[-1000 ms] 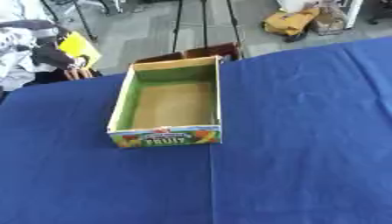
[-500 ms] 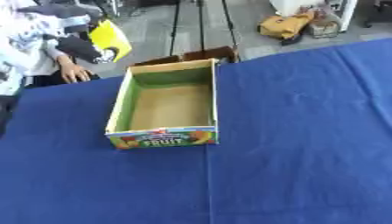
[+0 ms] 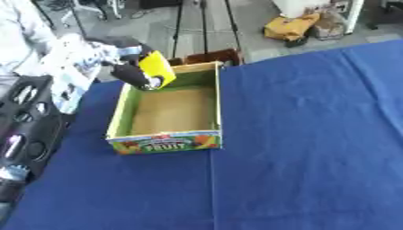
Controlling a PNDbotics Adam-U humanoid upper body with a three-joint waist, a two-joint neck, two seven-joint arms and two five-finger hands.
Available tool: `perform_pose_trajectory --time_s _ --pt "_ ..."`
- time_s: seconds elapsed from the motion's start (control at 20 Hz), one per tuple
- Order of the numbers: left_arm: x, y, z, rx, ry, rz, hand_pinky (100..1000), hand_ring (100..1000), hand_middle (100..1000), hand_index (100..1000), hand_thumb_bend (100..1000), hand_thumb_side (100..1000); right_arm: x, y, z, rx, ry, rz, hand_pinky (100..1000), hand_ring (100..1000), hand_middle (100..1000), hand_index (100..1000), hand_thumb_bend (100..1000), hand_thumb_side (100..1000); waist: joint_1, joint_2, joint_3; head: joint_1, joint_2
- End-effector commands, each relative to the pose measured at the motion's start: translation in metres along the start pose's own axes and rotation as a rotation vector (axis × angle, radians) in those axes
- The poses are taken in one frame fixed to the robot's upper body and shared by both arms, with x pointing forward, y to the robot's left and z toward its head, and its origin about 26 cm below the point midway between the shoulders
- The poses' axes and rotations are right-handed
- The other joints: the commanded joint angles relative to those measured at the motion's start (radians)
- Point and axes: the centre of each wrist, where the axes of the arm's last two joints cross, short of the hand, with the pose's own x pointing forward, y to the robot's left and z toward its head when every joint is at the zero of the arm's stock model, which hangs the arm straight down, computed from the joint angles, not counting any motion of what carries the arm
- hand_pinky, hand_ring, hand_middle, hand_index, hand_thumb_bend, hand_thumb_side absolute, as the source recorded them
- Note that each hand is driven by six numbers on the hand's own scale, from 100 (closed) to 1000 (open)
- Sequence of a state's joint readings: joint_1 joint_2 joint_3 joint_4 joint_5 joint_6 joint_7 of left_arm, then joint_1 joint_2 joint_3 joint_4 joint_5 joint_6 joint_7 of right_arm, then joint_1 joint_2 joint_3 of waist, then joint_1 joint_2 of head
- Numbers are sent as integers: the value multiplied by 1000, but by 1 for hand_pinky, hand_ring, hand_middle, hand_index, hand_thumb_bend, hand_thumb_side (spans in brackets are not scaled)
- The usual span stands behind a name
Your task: Pick up objects on the table and place them in the box.
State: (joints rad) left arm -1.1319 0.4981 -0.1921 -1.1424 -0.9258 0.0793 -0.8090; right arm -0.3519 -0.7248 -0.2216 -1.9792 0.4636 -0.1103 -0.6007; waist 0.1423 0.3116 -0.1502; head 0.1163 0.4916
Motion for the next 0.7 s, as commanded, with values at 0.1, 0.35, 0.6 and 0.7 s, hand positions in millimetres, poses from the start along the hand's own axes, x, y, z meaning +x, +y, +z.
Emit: perform_pose_trajectory --time_s 0.1,0.35,0.6,0.7 --pt "-1 0 -7 -19 29 -33 410 635 580 679 100 627 6 -3 -9 -20 -38 -13 597 573 590 652 100 635 -10 -34 -4 5 -8" --pt "1 -13 -21 -61 57 -55 427 656 594 688 100 628 6 -2 -9 -28 -33 -23 597 572 588 650 100 634 -10 -28 -13 14 -17" --pt "3 -22 -31 -94 86 -94 511 759 700 801 100 645 6 -2 -9 -32 -31 -25 597 571 586 649 100 635 -8 -22 -22 19 -18" --pt "2 -24 -33 -108 94 -110 564 811 767 897 100 652 6 -2 -9 -31 -30 -25 597 571 585 648 100 635 -7 -20 -24 21 -17"
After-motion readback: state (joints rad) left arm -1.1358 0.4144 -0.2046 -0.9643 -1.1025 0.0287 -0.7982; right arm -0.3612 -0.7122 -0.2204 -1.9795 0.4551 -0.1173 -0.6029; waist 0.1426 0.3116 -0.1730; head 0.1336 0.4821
